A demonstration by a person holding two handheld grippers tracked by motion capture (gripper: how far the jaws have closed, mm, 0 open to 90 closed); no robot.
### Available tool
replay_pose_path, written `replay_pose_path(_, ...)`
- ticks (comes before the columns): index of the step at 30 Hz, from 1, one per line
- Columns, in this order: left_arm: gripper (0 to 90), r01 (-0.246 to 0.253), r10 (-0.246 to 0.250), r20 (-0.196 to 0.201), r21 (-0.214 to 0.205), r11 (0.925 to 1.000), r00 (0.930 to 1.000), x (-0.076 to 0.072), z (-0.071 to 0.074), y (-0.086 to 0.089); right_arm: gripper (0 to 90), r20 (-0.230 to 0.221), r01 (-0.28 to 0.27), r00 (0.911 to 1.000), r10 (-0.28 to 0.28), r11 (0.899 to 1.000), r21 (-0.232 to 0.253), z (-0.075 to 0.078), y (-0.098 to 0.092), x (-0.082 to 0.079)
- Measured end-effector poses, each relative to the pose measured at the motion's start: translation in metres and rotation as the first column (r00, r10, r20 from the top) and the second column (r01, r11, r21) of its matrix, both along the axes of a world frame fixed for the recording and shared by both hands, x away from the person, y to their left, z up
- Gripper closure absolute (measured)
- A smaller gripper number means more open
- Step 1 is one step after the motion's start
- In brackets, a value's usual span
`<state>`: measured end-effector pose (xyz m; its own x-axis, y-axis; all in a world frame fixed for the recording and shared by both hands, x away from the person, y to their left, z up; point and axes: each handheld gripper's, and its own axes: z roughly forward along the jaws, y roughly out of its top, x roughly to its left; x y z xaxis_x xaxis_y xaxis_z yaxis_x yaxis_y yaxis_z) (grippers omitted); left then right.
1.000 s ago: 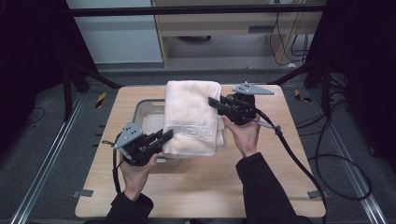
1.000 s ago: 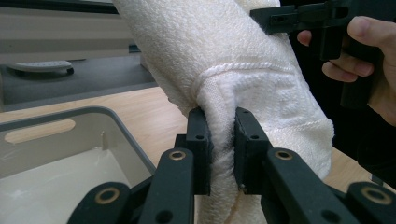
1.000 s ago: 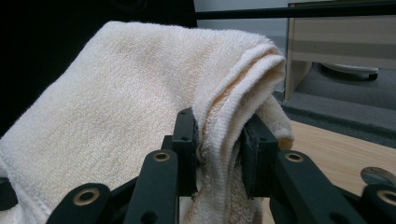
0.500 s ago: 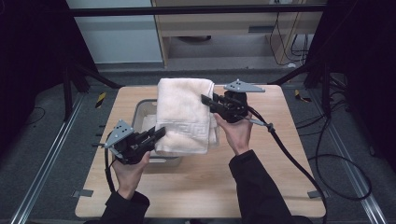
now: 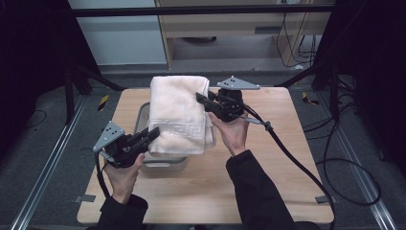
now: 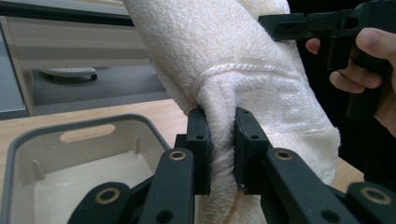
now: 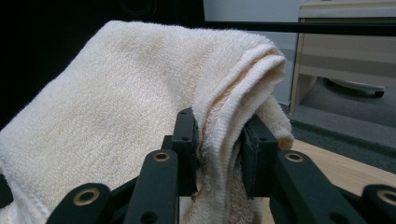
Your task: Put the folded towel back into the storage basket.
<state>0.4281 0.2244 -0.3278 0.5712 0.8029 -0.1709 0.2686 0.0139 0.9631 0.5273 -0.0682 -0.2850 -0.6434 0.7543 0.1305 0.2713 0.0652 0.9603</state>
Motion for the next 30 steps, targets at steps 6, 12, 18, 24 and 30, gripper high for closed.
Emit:
replay_pose_path(6, 78.0, -0.019, 0.019, -0.001, -0.002, 0.9998, 0.9998, 0.000, 0.000, 0.008, 70.6, 0.000, -0.005, 1.0000, 0.005, 1.000, -0.006, 0.001, 0.011, 0.004)
replay_pose_path(12, 77.9, -0.036, 0.036, 0.001, -0.001, 0.9994, 0.9994, -0.001, 0.001, 0.015, 70.6, 0.001, -0.014, 0.9999, 0.014, 1.000, -0.007, 0.001, 0.021, 0.005)
replay_pose_path(18, 78.0, -0.051, 0.051, -0.005, 0.011, 0.9986, 0.9987, 0.000, -0.001, 0.022, 70.6, -0.004, -0.019, 0.9998, 0.018, 1.000, -0.010, -0.002, 0.029, 0.009)
replay_pose_path(24, 77.9, -0.067, 0.067, -0.017, 0.015, 0.9977, 0.9976, 0.003, -0.005, 0.028, 70.6, -0.013, -0.022, 0.9997, 0.022, 1.000, -0.013, -0.008, 0.038, 0.014)
replay_pose_path(30, 78.0, -0.081, 0.081, -0.029, 0.017, 0.9966, 0.9963, 0.005, -0.009, 0.034, 70.6, -0.020, -0.023, 0.9995, 0.023, 1.000, -0.020, -0.011, 0.047, 0.018)
